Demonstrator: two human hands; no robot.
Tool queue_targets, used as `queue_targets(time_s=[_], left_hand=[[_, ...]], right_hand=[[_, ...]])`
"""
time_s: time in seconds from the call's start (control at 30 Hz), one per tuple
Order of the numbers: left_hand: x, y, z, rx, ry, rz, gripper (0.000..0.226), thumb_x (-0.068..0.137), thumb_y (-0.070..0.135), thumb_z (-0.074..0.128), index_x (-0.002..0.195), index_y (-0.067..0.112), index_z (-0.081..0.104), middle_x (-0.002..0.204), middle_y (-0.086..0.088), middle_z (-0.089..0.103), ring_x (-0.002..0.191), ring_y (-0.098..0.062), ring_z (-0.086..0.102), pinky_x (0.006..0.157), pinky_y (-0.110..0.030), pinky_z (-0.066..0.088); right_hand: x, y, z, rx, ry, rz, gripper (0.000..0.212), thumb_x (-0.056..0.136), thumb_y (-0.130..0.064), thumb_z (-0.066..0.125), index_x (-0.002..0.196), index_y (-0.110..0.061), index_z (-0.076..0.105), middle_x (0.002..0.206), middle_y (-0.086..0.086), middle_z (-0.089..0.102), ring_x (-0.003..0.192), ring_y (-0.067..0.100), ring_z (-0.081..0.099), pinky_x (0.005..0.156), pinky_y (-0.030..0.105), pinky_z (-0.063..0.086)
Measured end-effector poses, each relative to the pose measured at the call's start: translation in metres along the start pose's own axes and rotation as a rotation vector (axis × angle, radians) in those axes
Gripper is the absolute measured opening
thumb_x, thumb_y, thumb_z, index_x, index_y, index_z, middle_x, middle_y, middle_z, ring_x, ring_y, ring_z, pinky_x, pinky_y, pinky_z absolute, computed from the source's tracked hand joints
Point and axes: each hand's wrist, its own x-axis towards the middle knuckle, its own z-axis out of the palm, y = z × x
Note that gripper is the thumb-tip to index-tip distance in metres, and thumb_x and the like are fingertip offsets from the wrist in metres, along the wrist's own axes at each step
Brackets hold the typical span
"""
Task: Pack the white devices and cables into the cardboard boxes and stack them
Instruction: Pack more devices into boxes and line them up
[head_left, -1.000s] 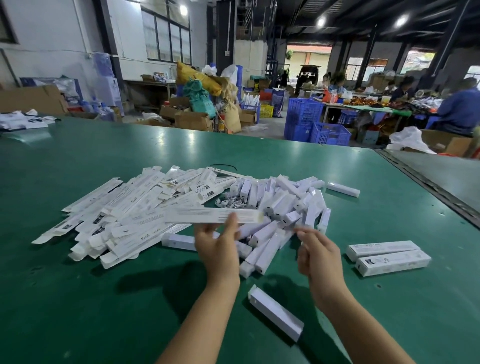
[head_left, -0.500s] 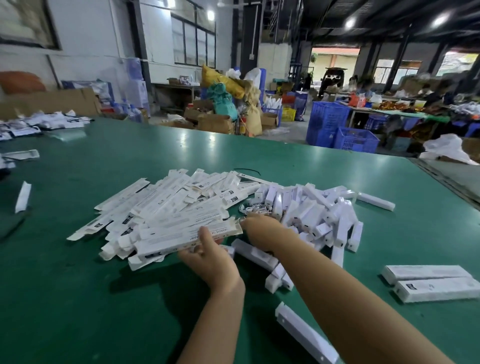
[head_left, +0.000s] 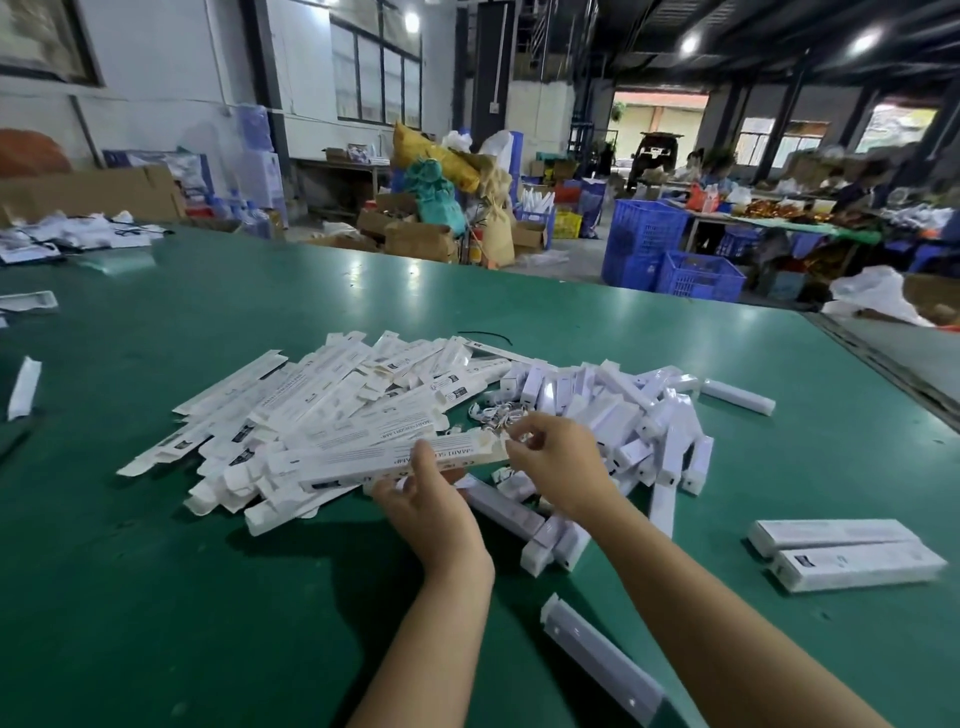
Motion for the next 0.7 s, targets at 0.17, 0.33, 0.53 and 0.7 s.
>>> queue_targets(time_s=[0.17, 0.33, 0.53, 0.7], left_hand=[[-0.008, 0.003, -0.002, -0.058, -0.274, -0.24, 0.01, 0.094, 0.022, 0.052, 0.094, 0.013, 0.054, 0.079, -0.005, 0.059, 0.06, -0.014, 0.058, 0.047, -0.023, 0.049], [-0.031, -0.003, -0.004, 0.039, -0.548, -0.556, 0.025, 0.095, 0.028, 0.056, 0.094, 0.004, 0.059, 0.073, -0.013, 0.072, 0.049, -0.019, 0.063, 0.041, -0.025, 0.052], [-0.044, -0.008, -0.005, 0.053, -0.743, -0.693, 0.036, 0.097, 0.032, 0.054, 0.113, 0.002, 0.065, 0.11, -0.015, 0.075, 0.057, -0.019, 0.07, 0.043, -0.024, 0.054], [-0.045, -0.003, -0.004, 0.035, -0.782, -0.797, 0.055, 0.08, 0.03, 0.064, 0.119, -0.008, 0.061, 0.104, -0.024, 0.074, 0.061, -0.023, 0.072, 0.051, -0.027, 0.059]], right_hand=[[-0.05, 0.009, -0.036, 0.568, 0.106, 0.17, 0.011, 0.092, -0.014, 0.065, 0.091, -0.004, 0.067, 0.081, 0.012, 0.071, 0.079, 0.023, 0.069, 0.081, 0.035, 0.059], [-0.089, 0.022, -0.052, 0.42, 0.124, 0.127, 0.007, 0.088, -0.018, 0.068, 0.084, -0.013, 0.065, 0.074, 0.017, 0.065, 0.068, 0.024, 0.056, 0.072, 0.051, 0.052], [-0.102, 0.03, -0.057, 0.189, 0.141, 0.062, 0.023, 0.084, -0.009, 0.07, 0.082, -0.032, 0.067, 0.054, -0.006, 0.054, 0.052, 0.011, 0.044, 0.051, 0.022, 0.037], [-0.105, 0.034, -0.066, 0.251, 0.122, 0.003, 0.013, 0.088, -0.014, 0.069, 0.095, -0.025, 0.07, 0.063, -0.006, 0.067, 0.055, 0.007, 0.062, 0.057, 0.017, 0.048]])
